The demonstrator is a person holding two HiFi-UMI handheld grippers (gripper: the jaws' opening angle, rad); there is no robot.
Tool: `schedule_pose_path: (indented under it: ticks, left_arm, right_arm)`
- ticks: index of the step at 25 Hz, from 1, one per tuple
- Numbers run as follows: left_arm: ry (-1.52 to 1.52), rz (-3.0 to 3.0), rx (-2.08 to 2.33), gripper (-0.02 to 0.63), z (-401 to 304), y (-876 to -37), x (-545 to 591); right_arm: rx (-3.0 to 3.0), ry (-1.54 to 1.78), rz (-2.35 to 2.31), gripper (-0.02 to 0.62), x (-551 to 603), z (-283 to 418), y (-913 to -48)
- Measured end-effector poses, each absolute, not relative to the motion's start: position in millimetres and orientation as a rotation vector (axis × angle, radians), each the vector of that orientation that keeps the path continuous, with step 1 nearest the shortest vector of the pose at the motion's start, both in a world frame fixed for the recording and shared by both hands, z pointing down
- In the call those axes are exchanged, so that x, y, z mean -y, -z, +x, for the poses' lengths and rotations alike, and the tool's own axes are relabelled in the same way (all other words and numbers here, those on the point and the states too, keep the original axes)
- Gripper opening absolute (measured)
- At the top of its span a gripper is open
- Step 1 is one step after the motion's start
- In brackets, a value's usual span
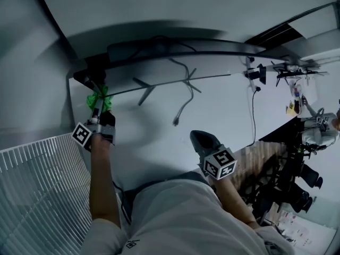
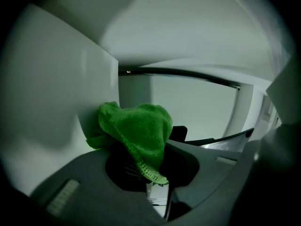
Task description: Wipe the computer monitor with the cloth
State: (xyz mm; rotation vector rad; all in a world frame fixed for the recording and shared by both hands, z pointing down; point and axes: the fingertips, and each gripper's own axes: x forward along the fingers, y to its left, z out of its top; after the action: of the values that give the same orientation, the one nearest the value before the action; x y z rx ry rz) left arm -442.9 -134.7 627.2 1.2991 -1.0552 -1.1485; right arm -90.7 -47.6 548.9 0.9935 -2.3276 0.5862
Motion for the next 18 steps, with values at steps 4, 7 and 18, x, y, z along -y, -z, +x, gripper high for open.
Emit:
schedule_pose_path:
  ticks: [4,7,18]
  left_arm:
    - [1.114,1.307,1.078,0.061,-434.2,-624.3,124.8]
    - [1.084,1.338,1.092,0.061,-423.0,-616.2,115.5]
    - [0.692,1.539,1.213,0.063,-322.7,-597.3,62.0]
  right_arm:
    - [2.348,-0.586,0.989,0.003,46.9,-84.5,-545.3]
    - [2.373,-0.587,0.982,0.003,46.1,-80.7,-543.7]
    - [2.473,-0.573,0.982,0.003,27.0,-37.0,-523.0]
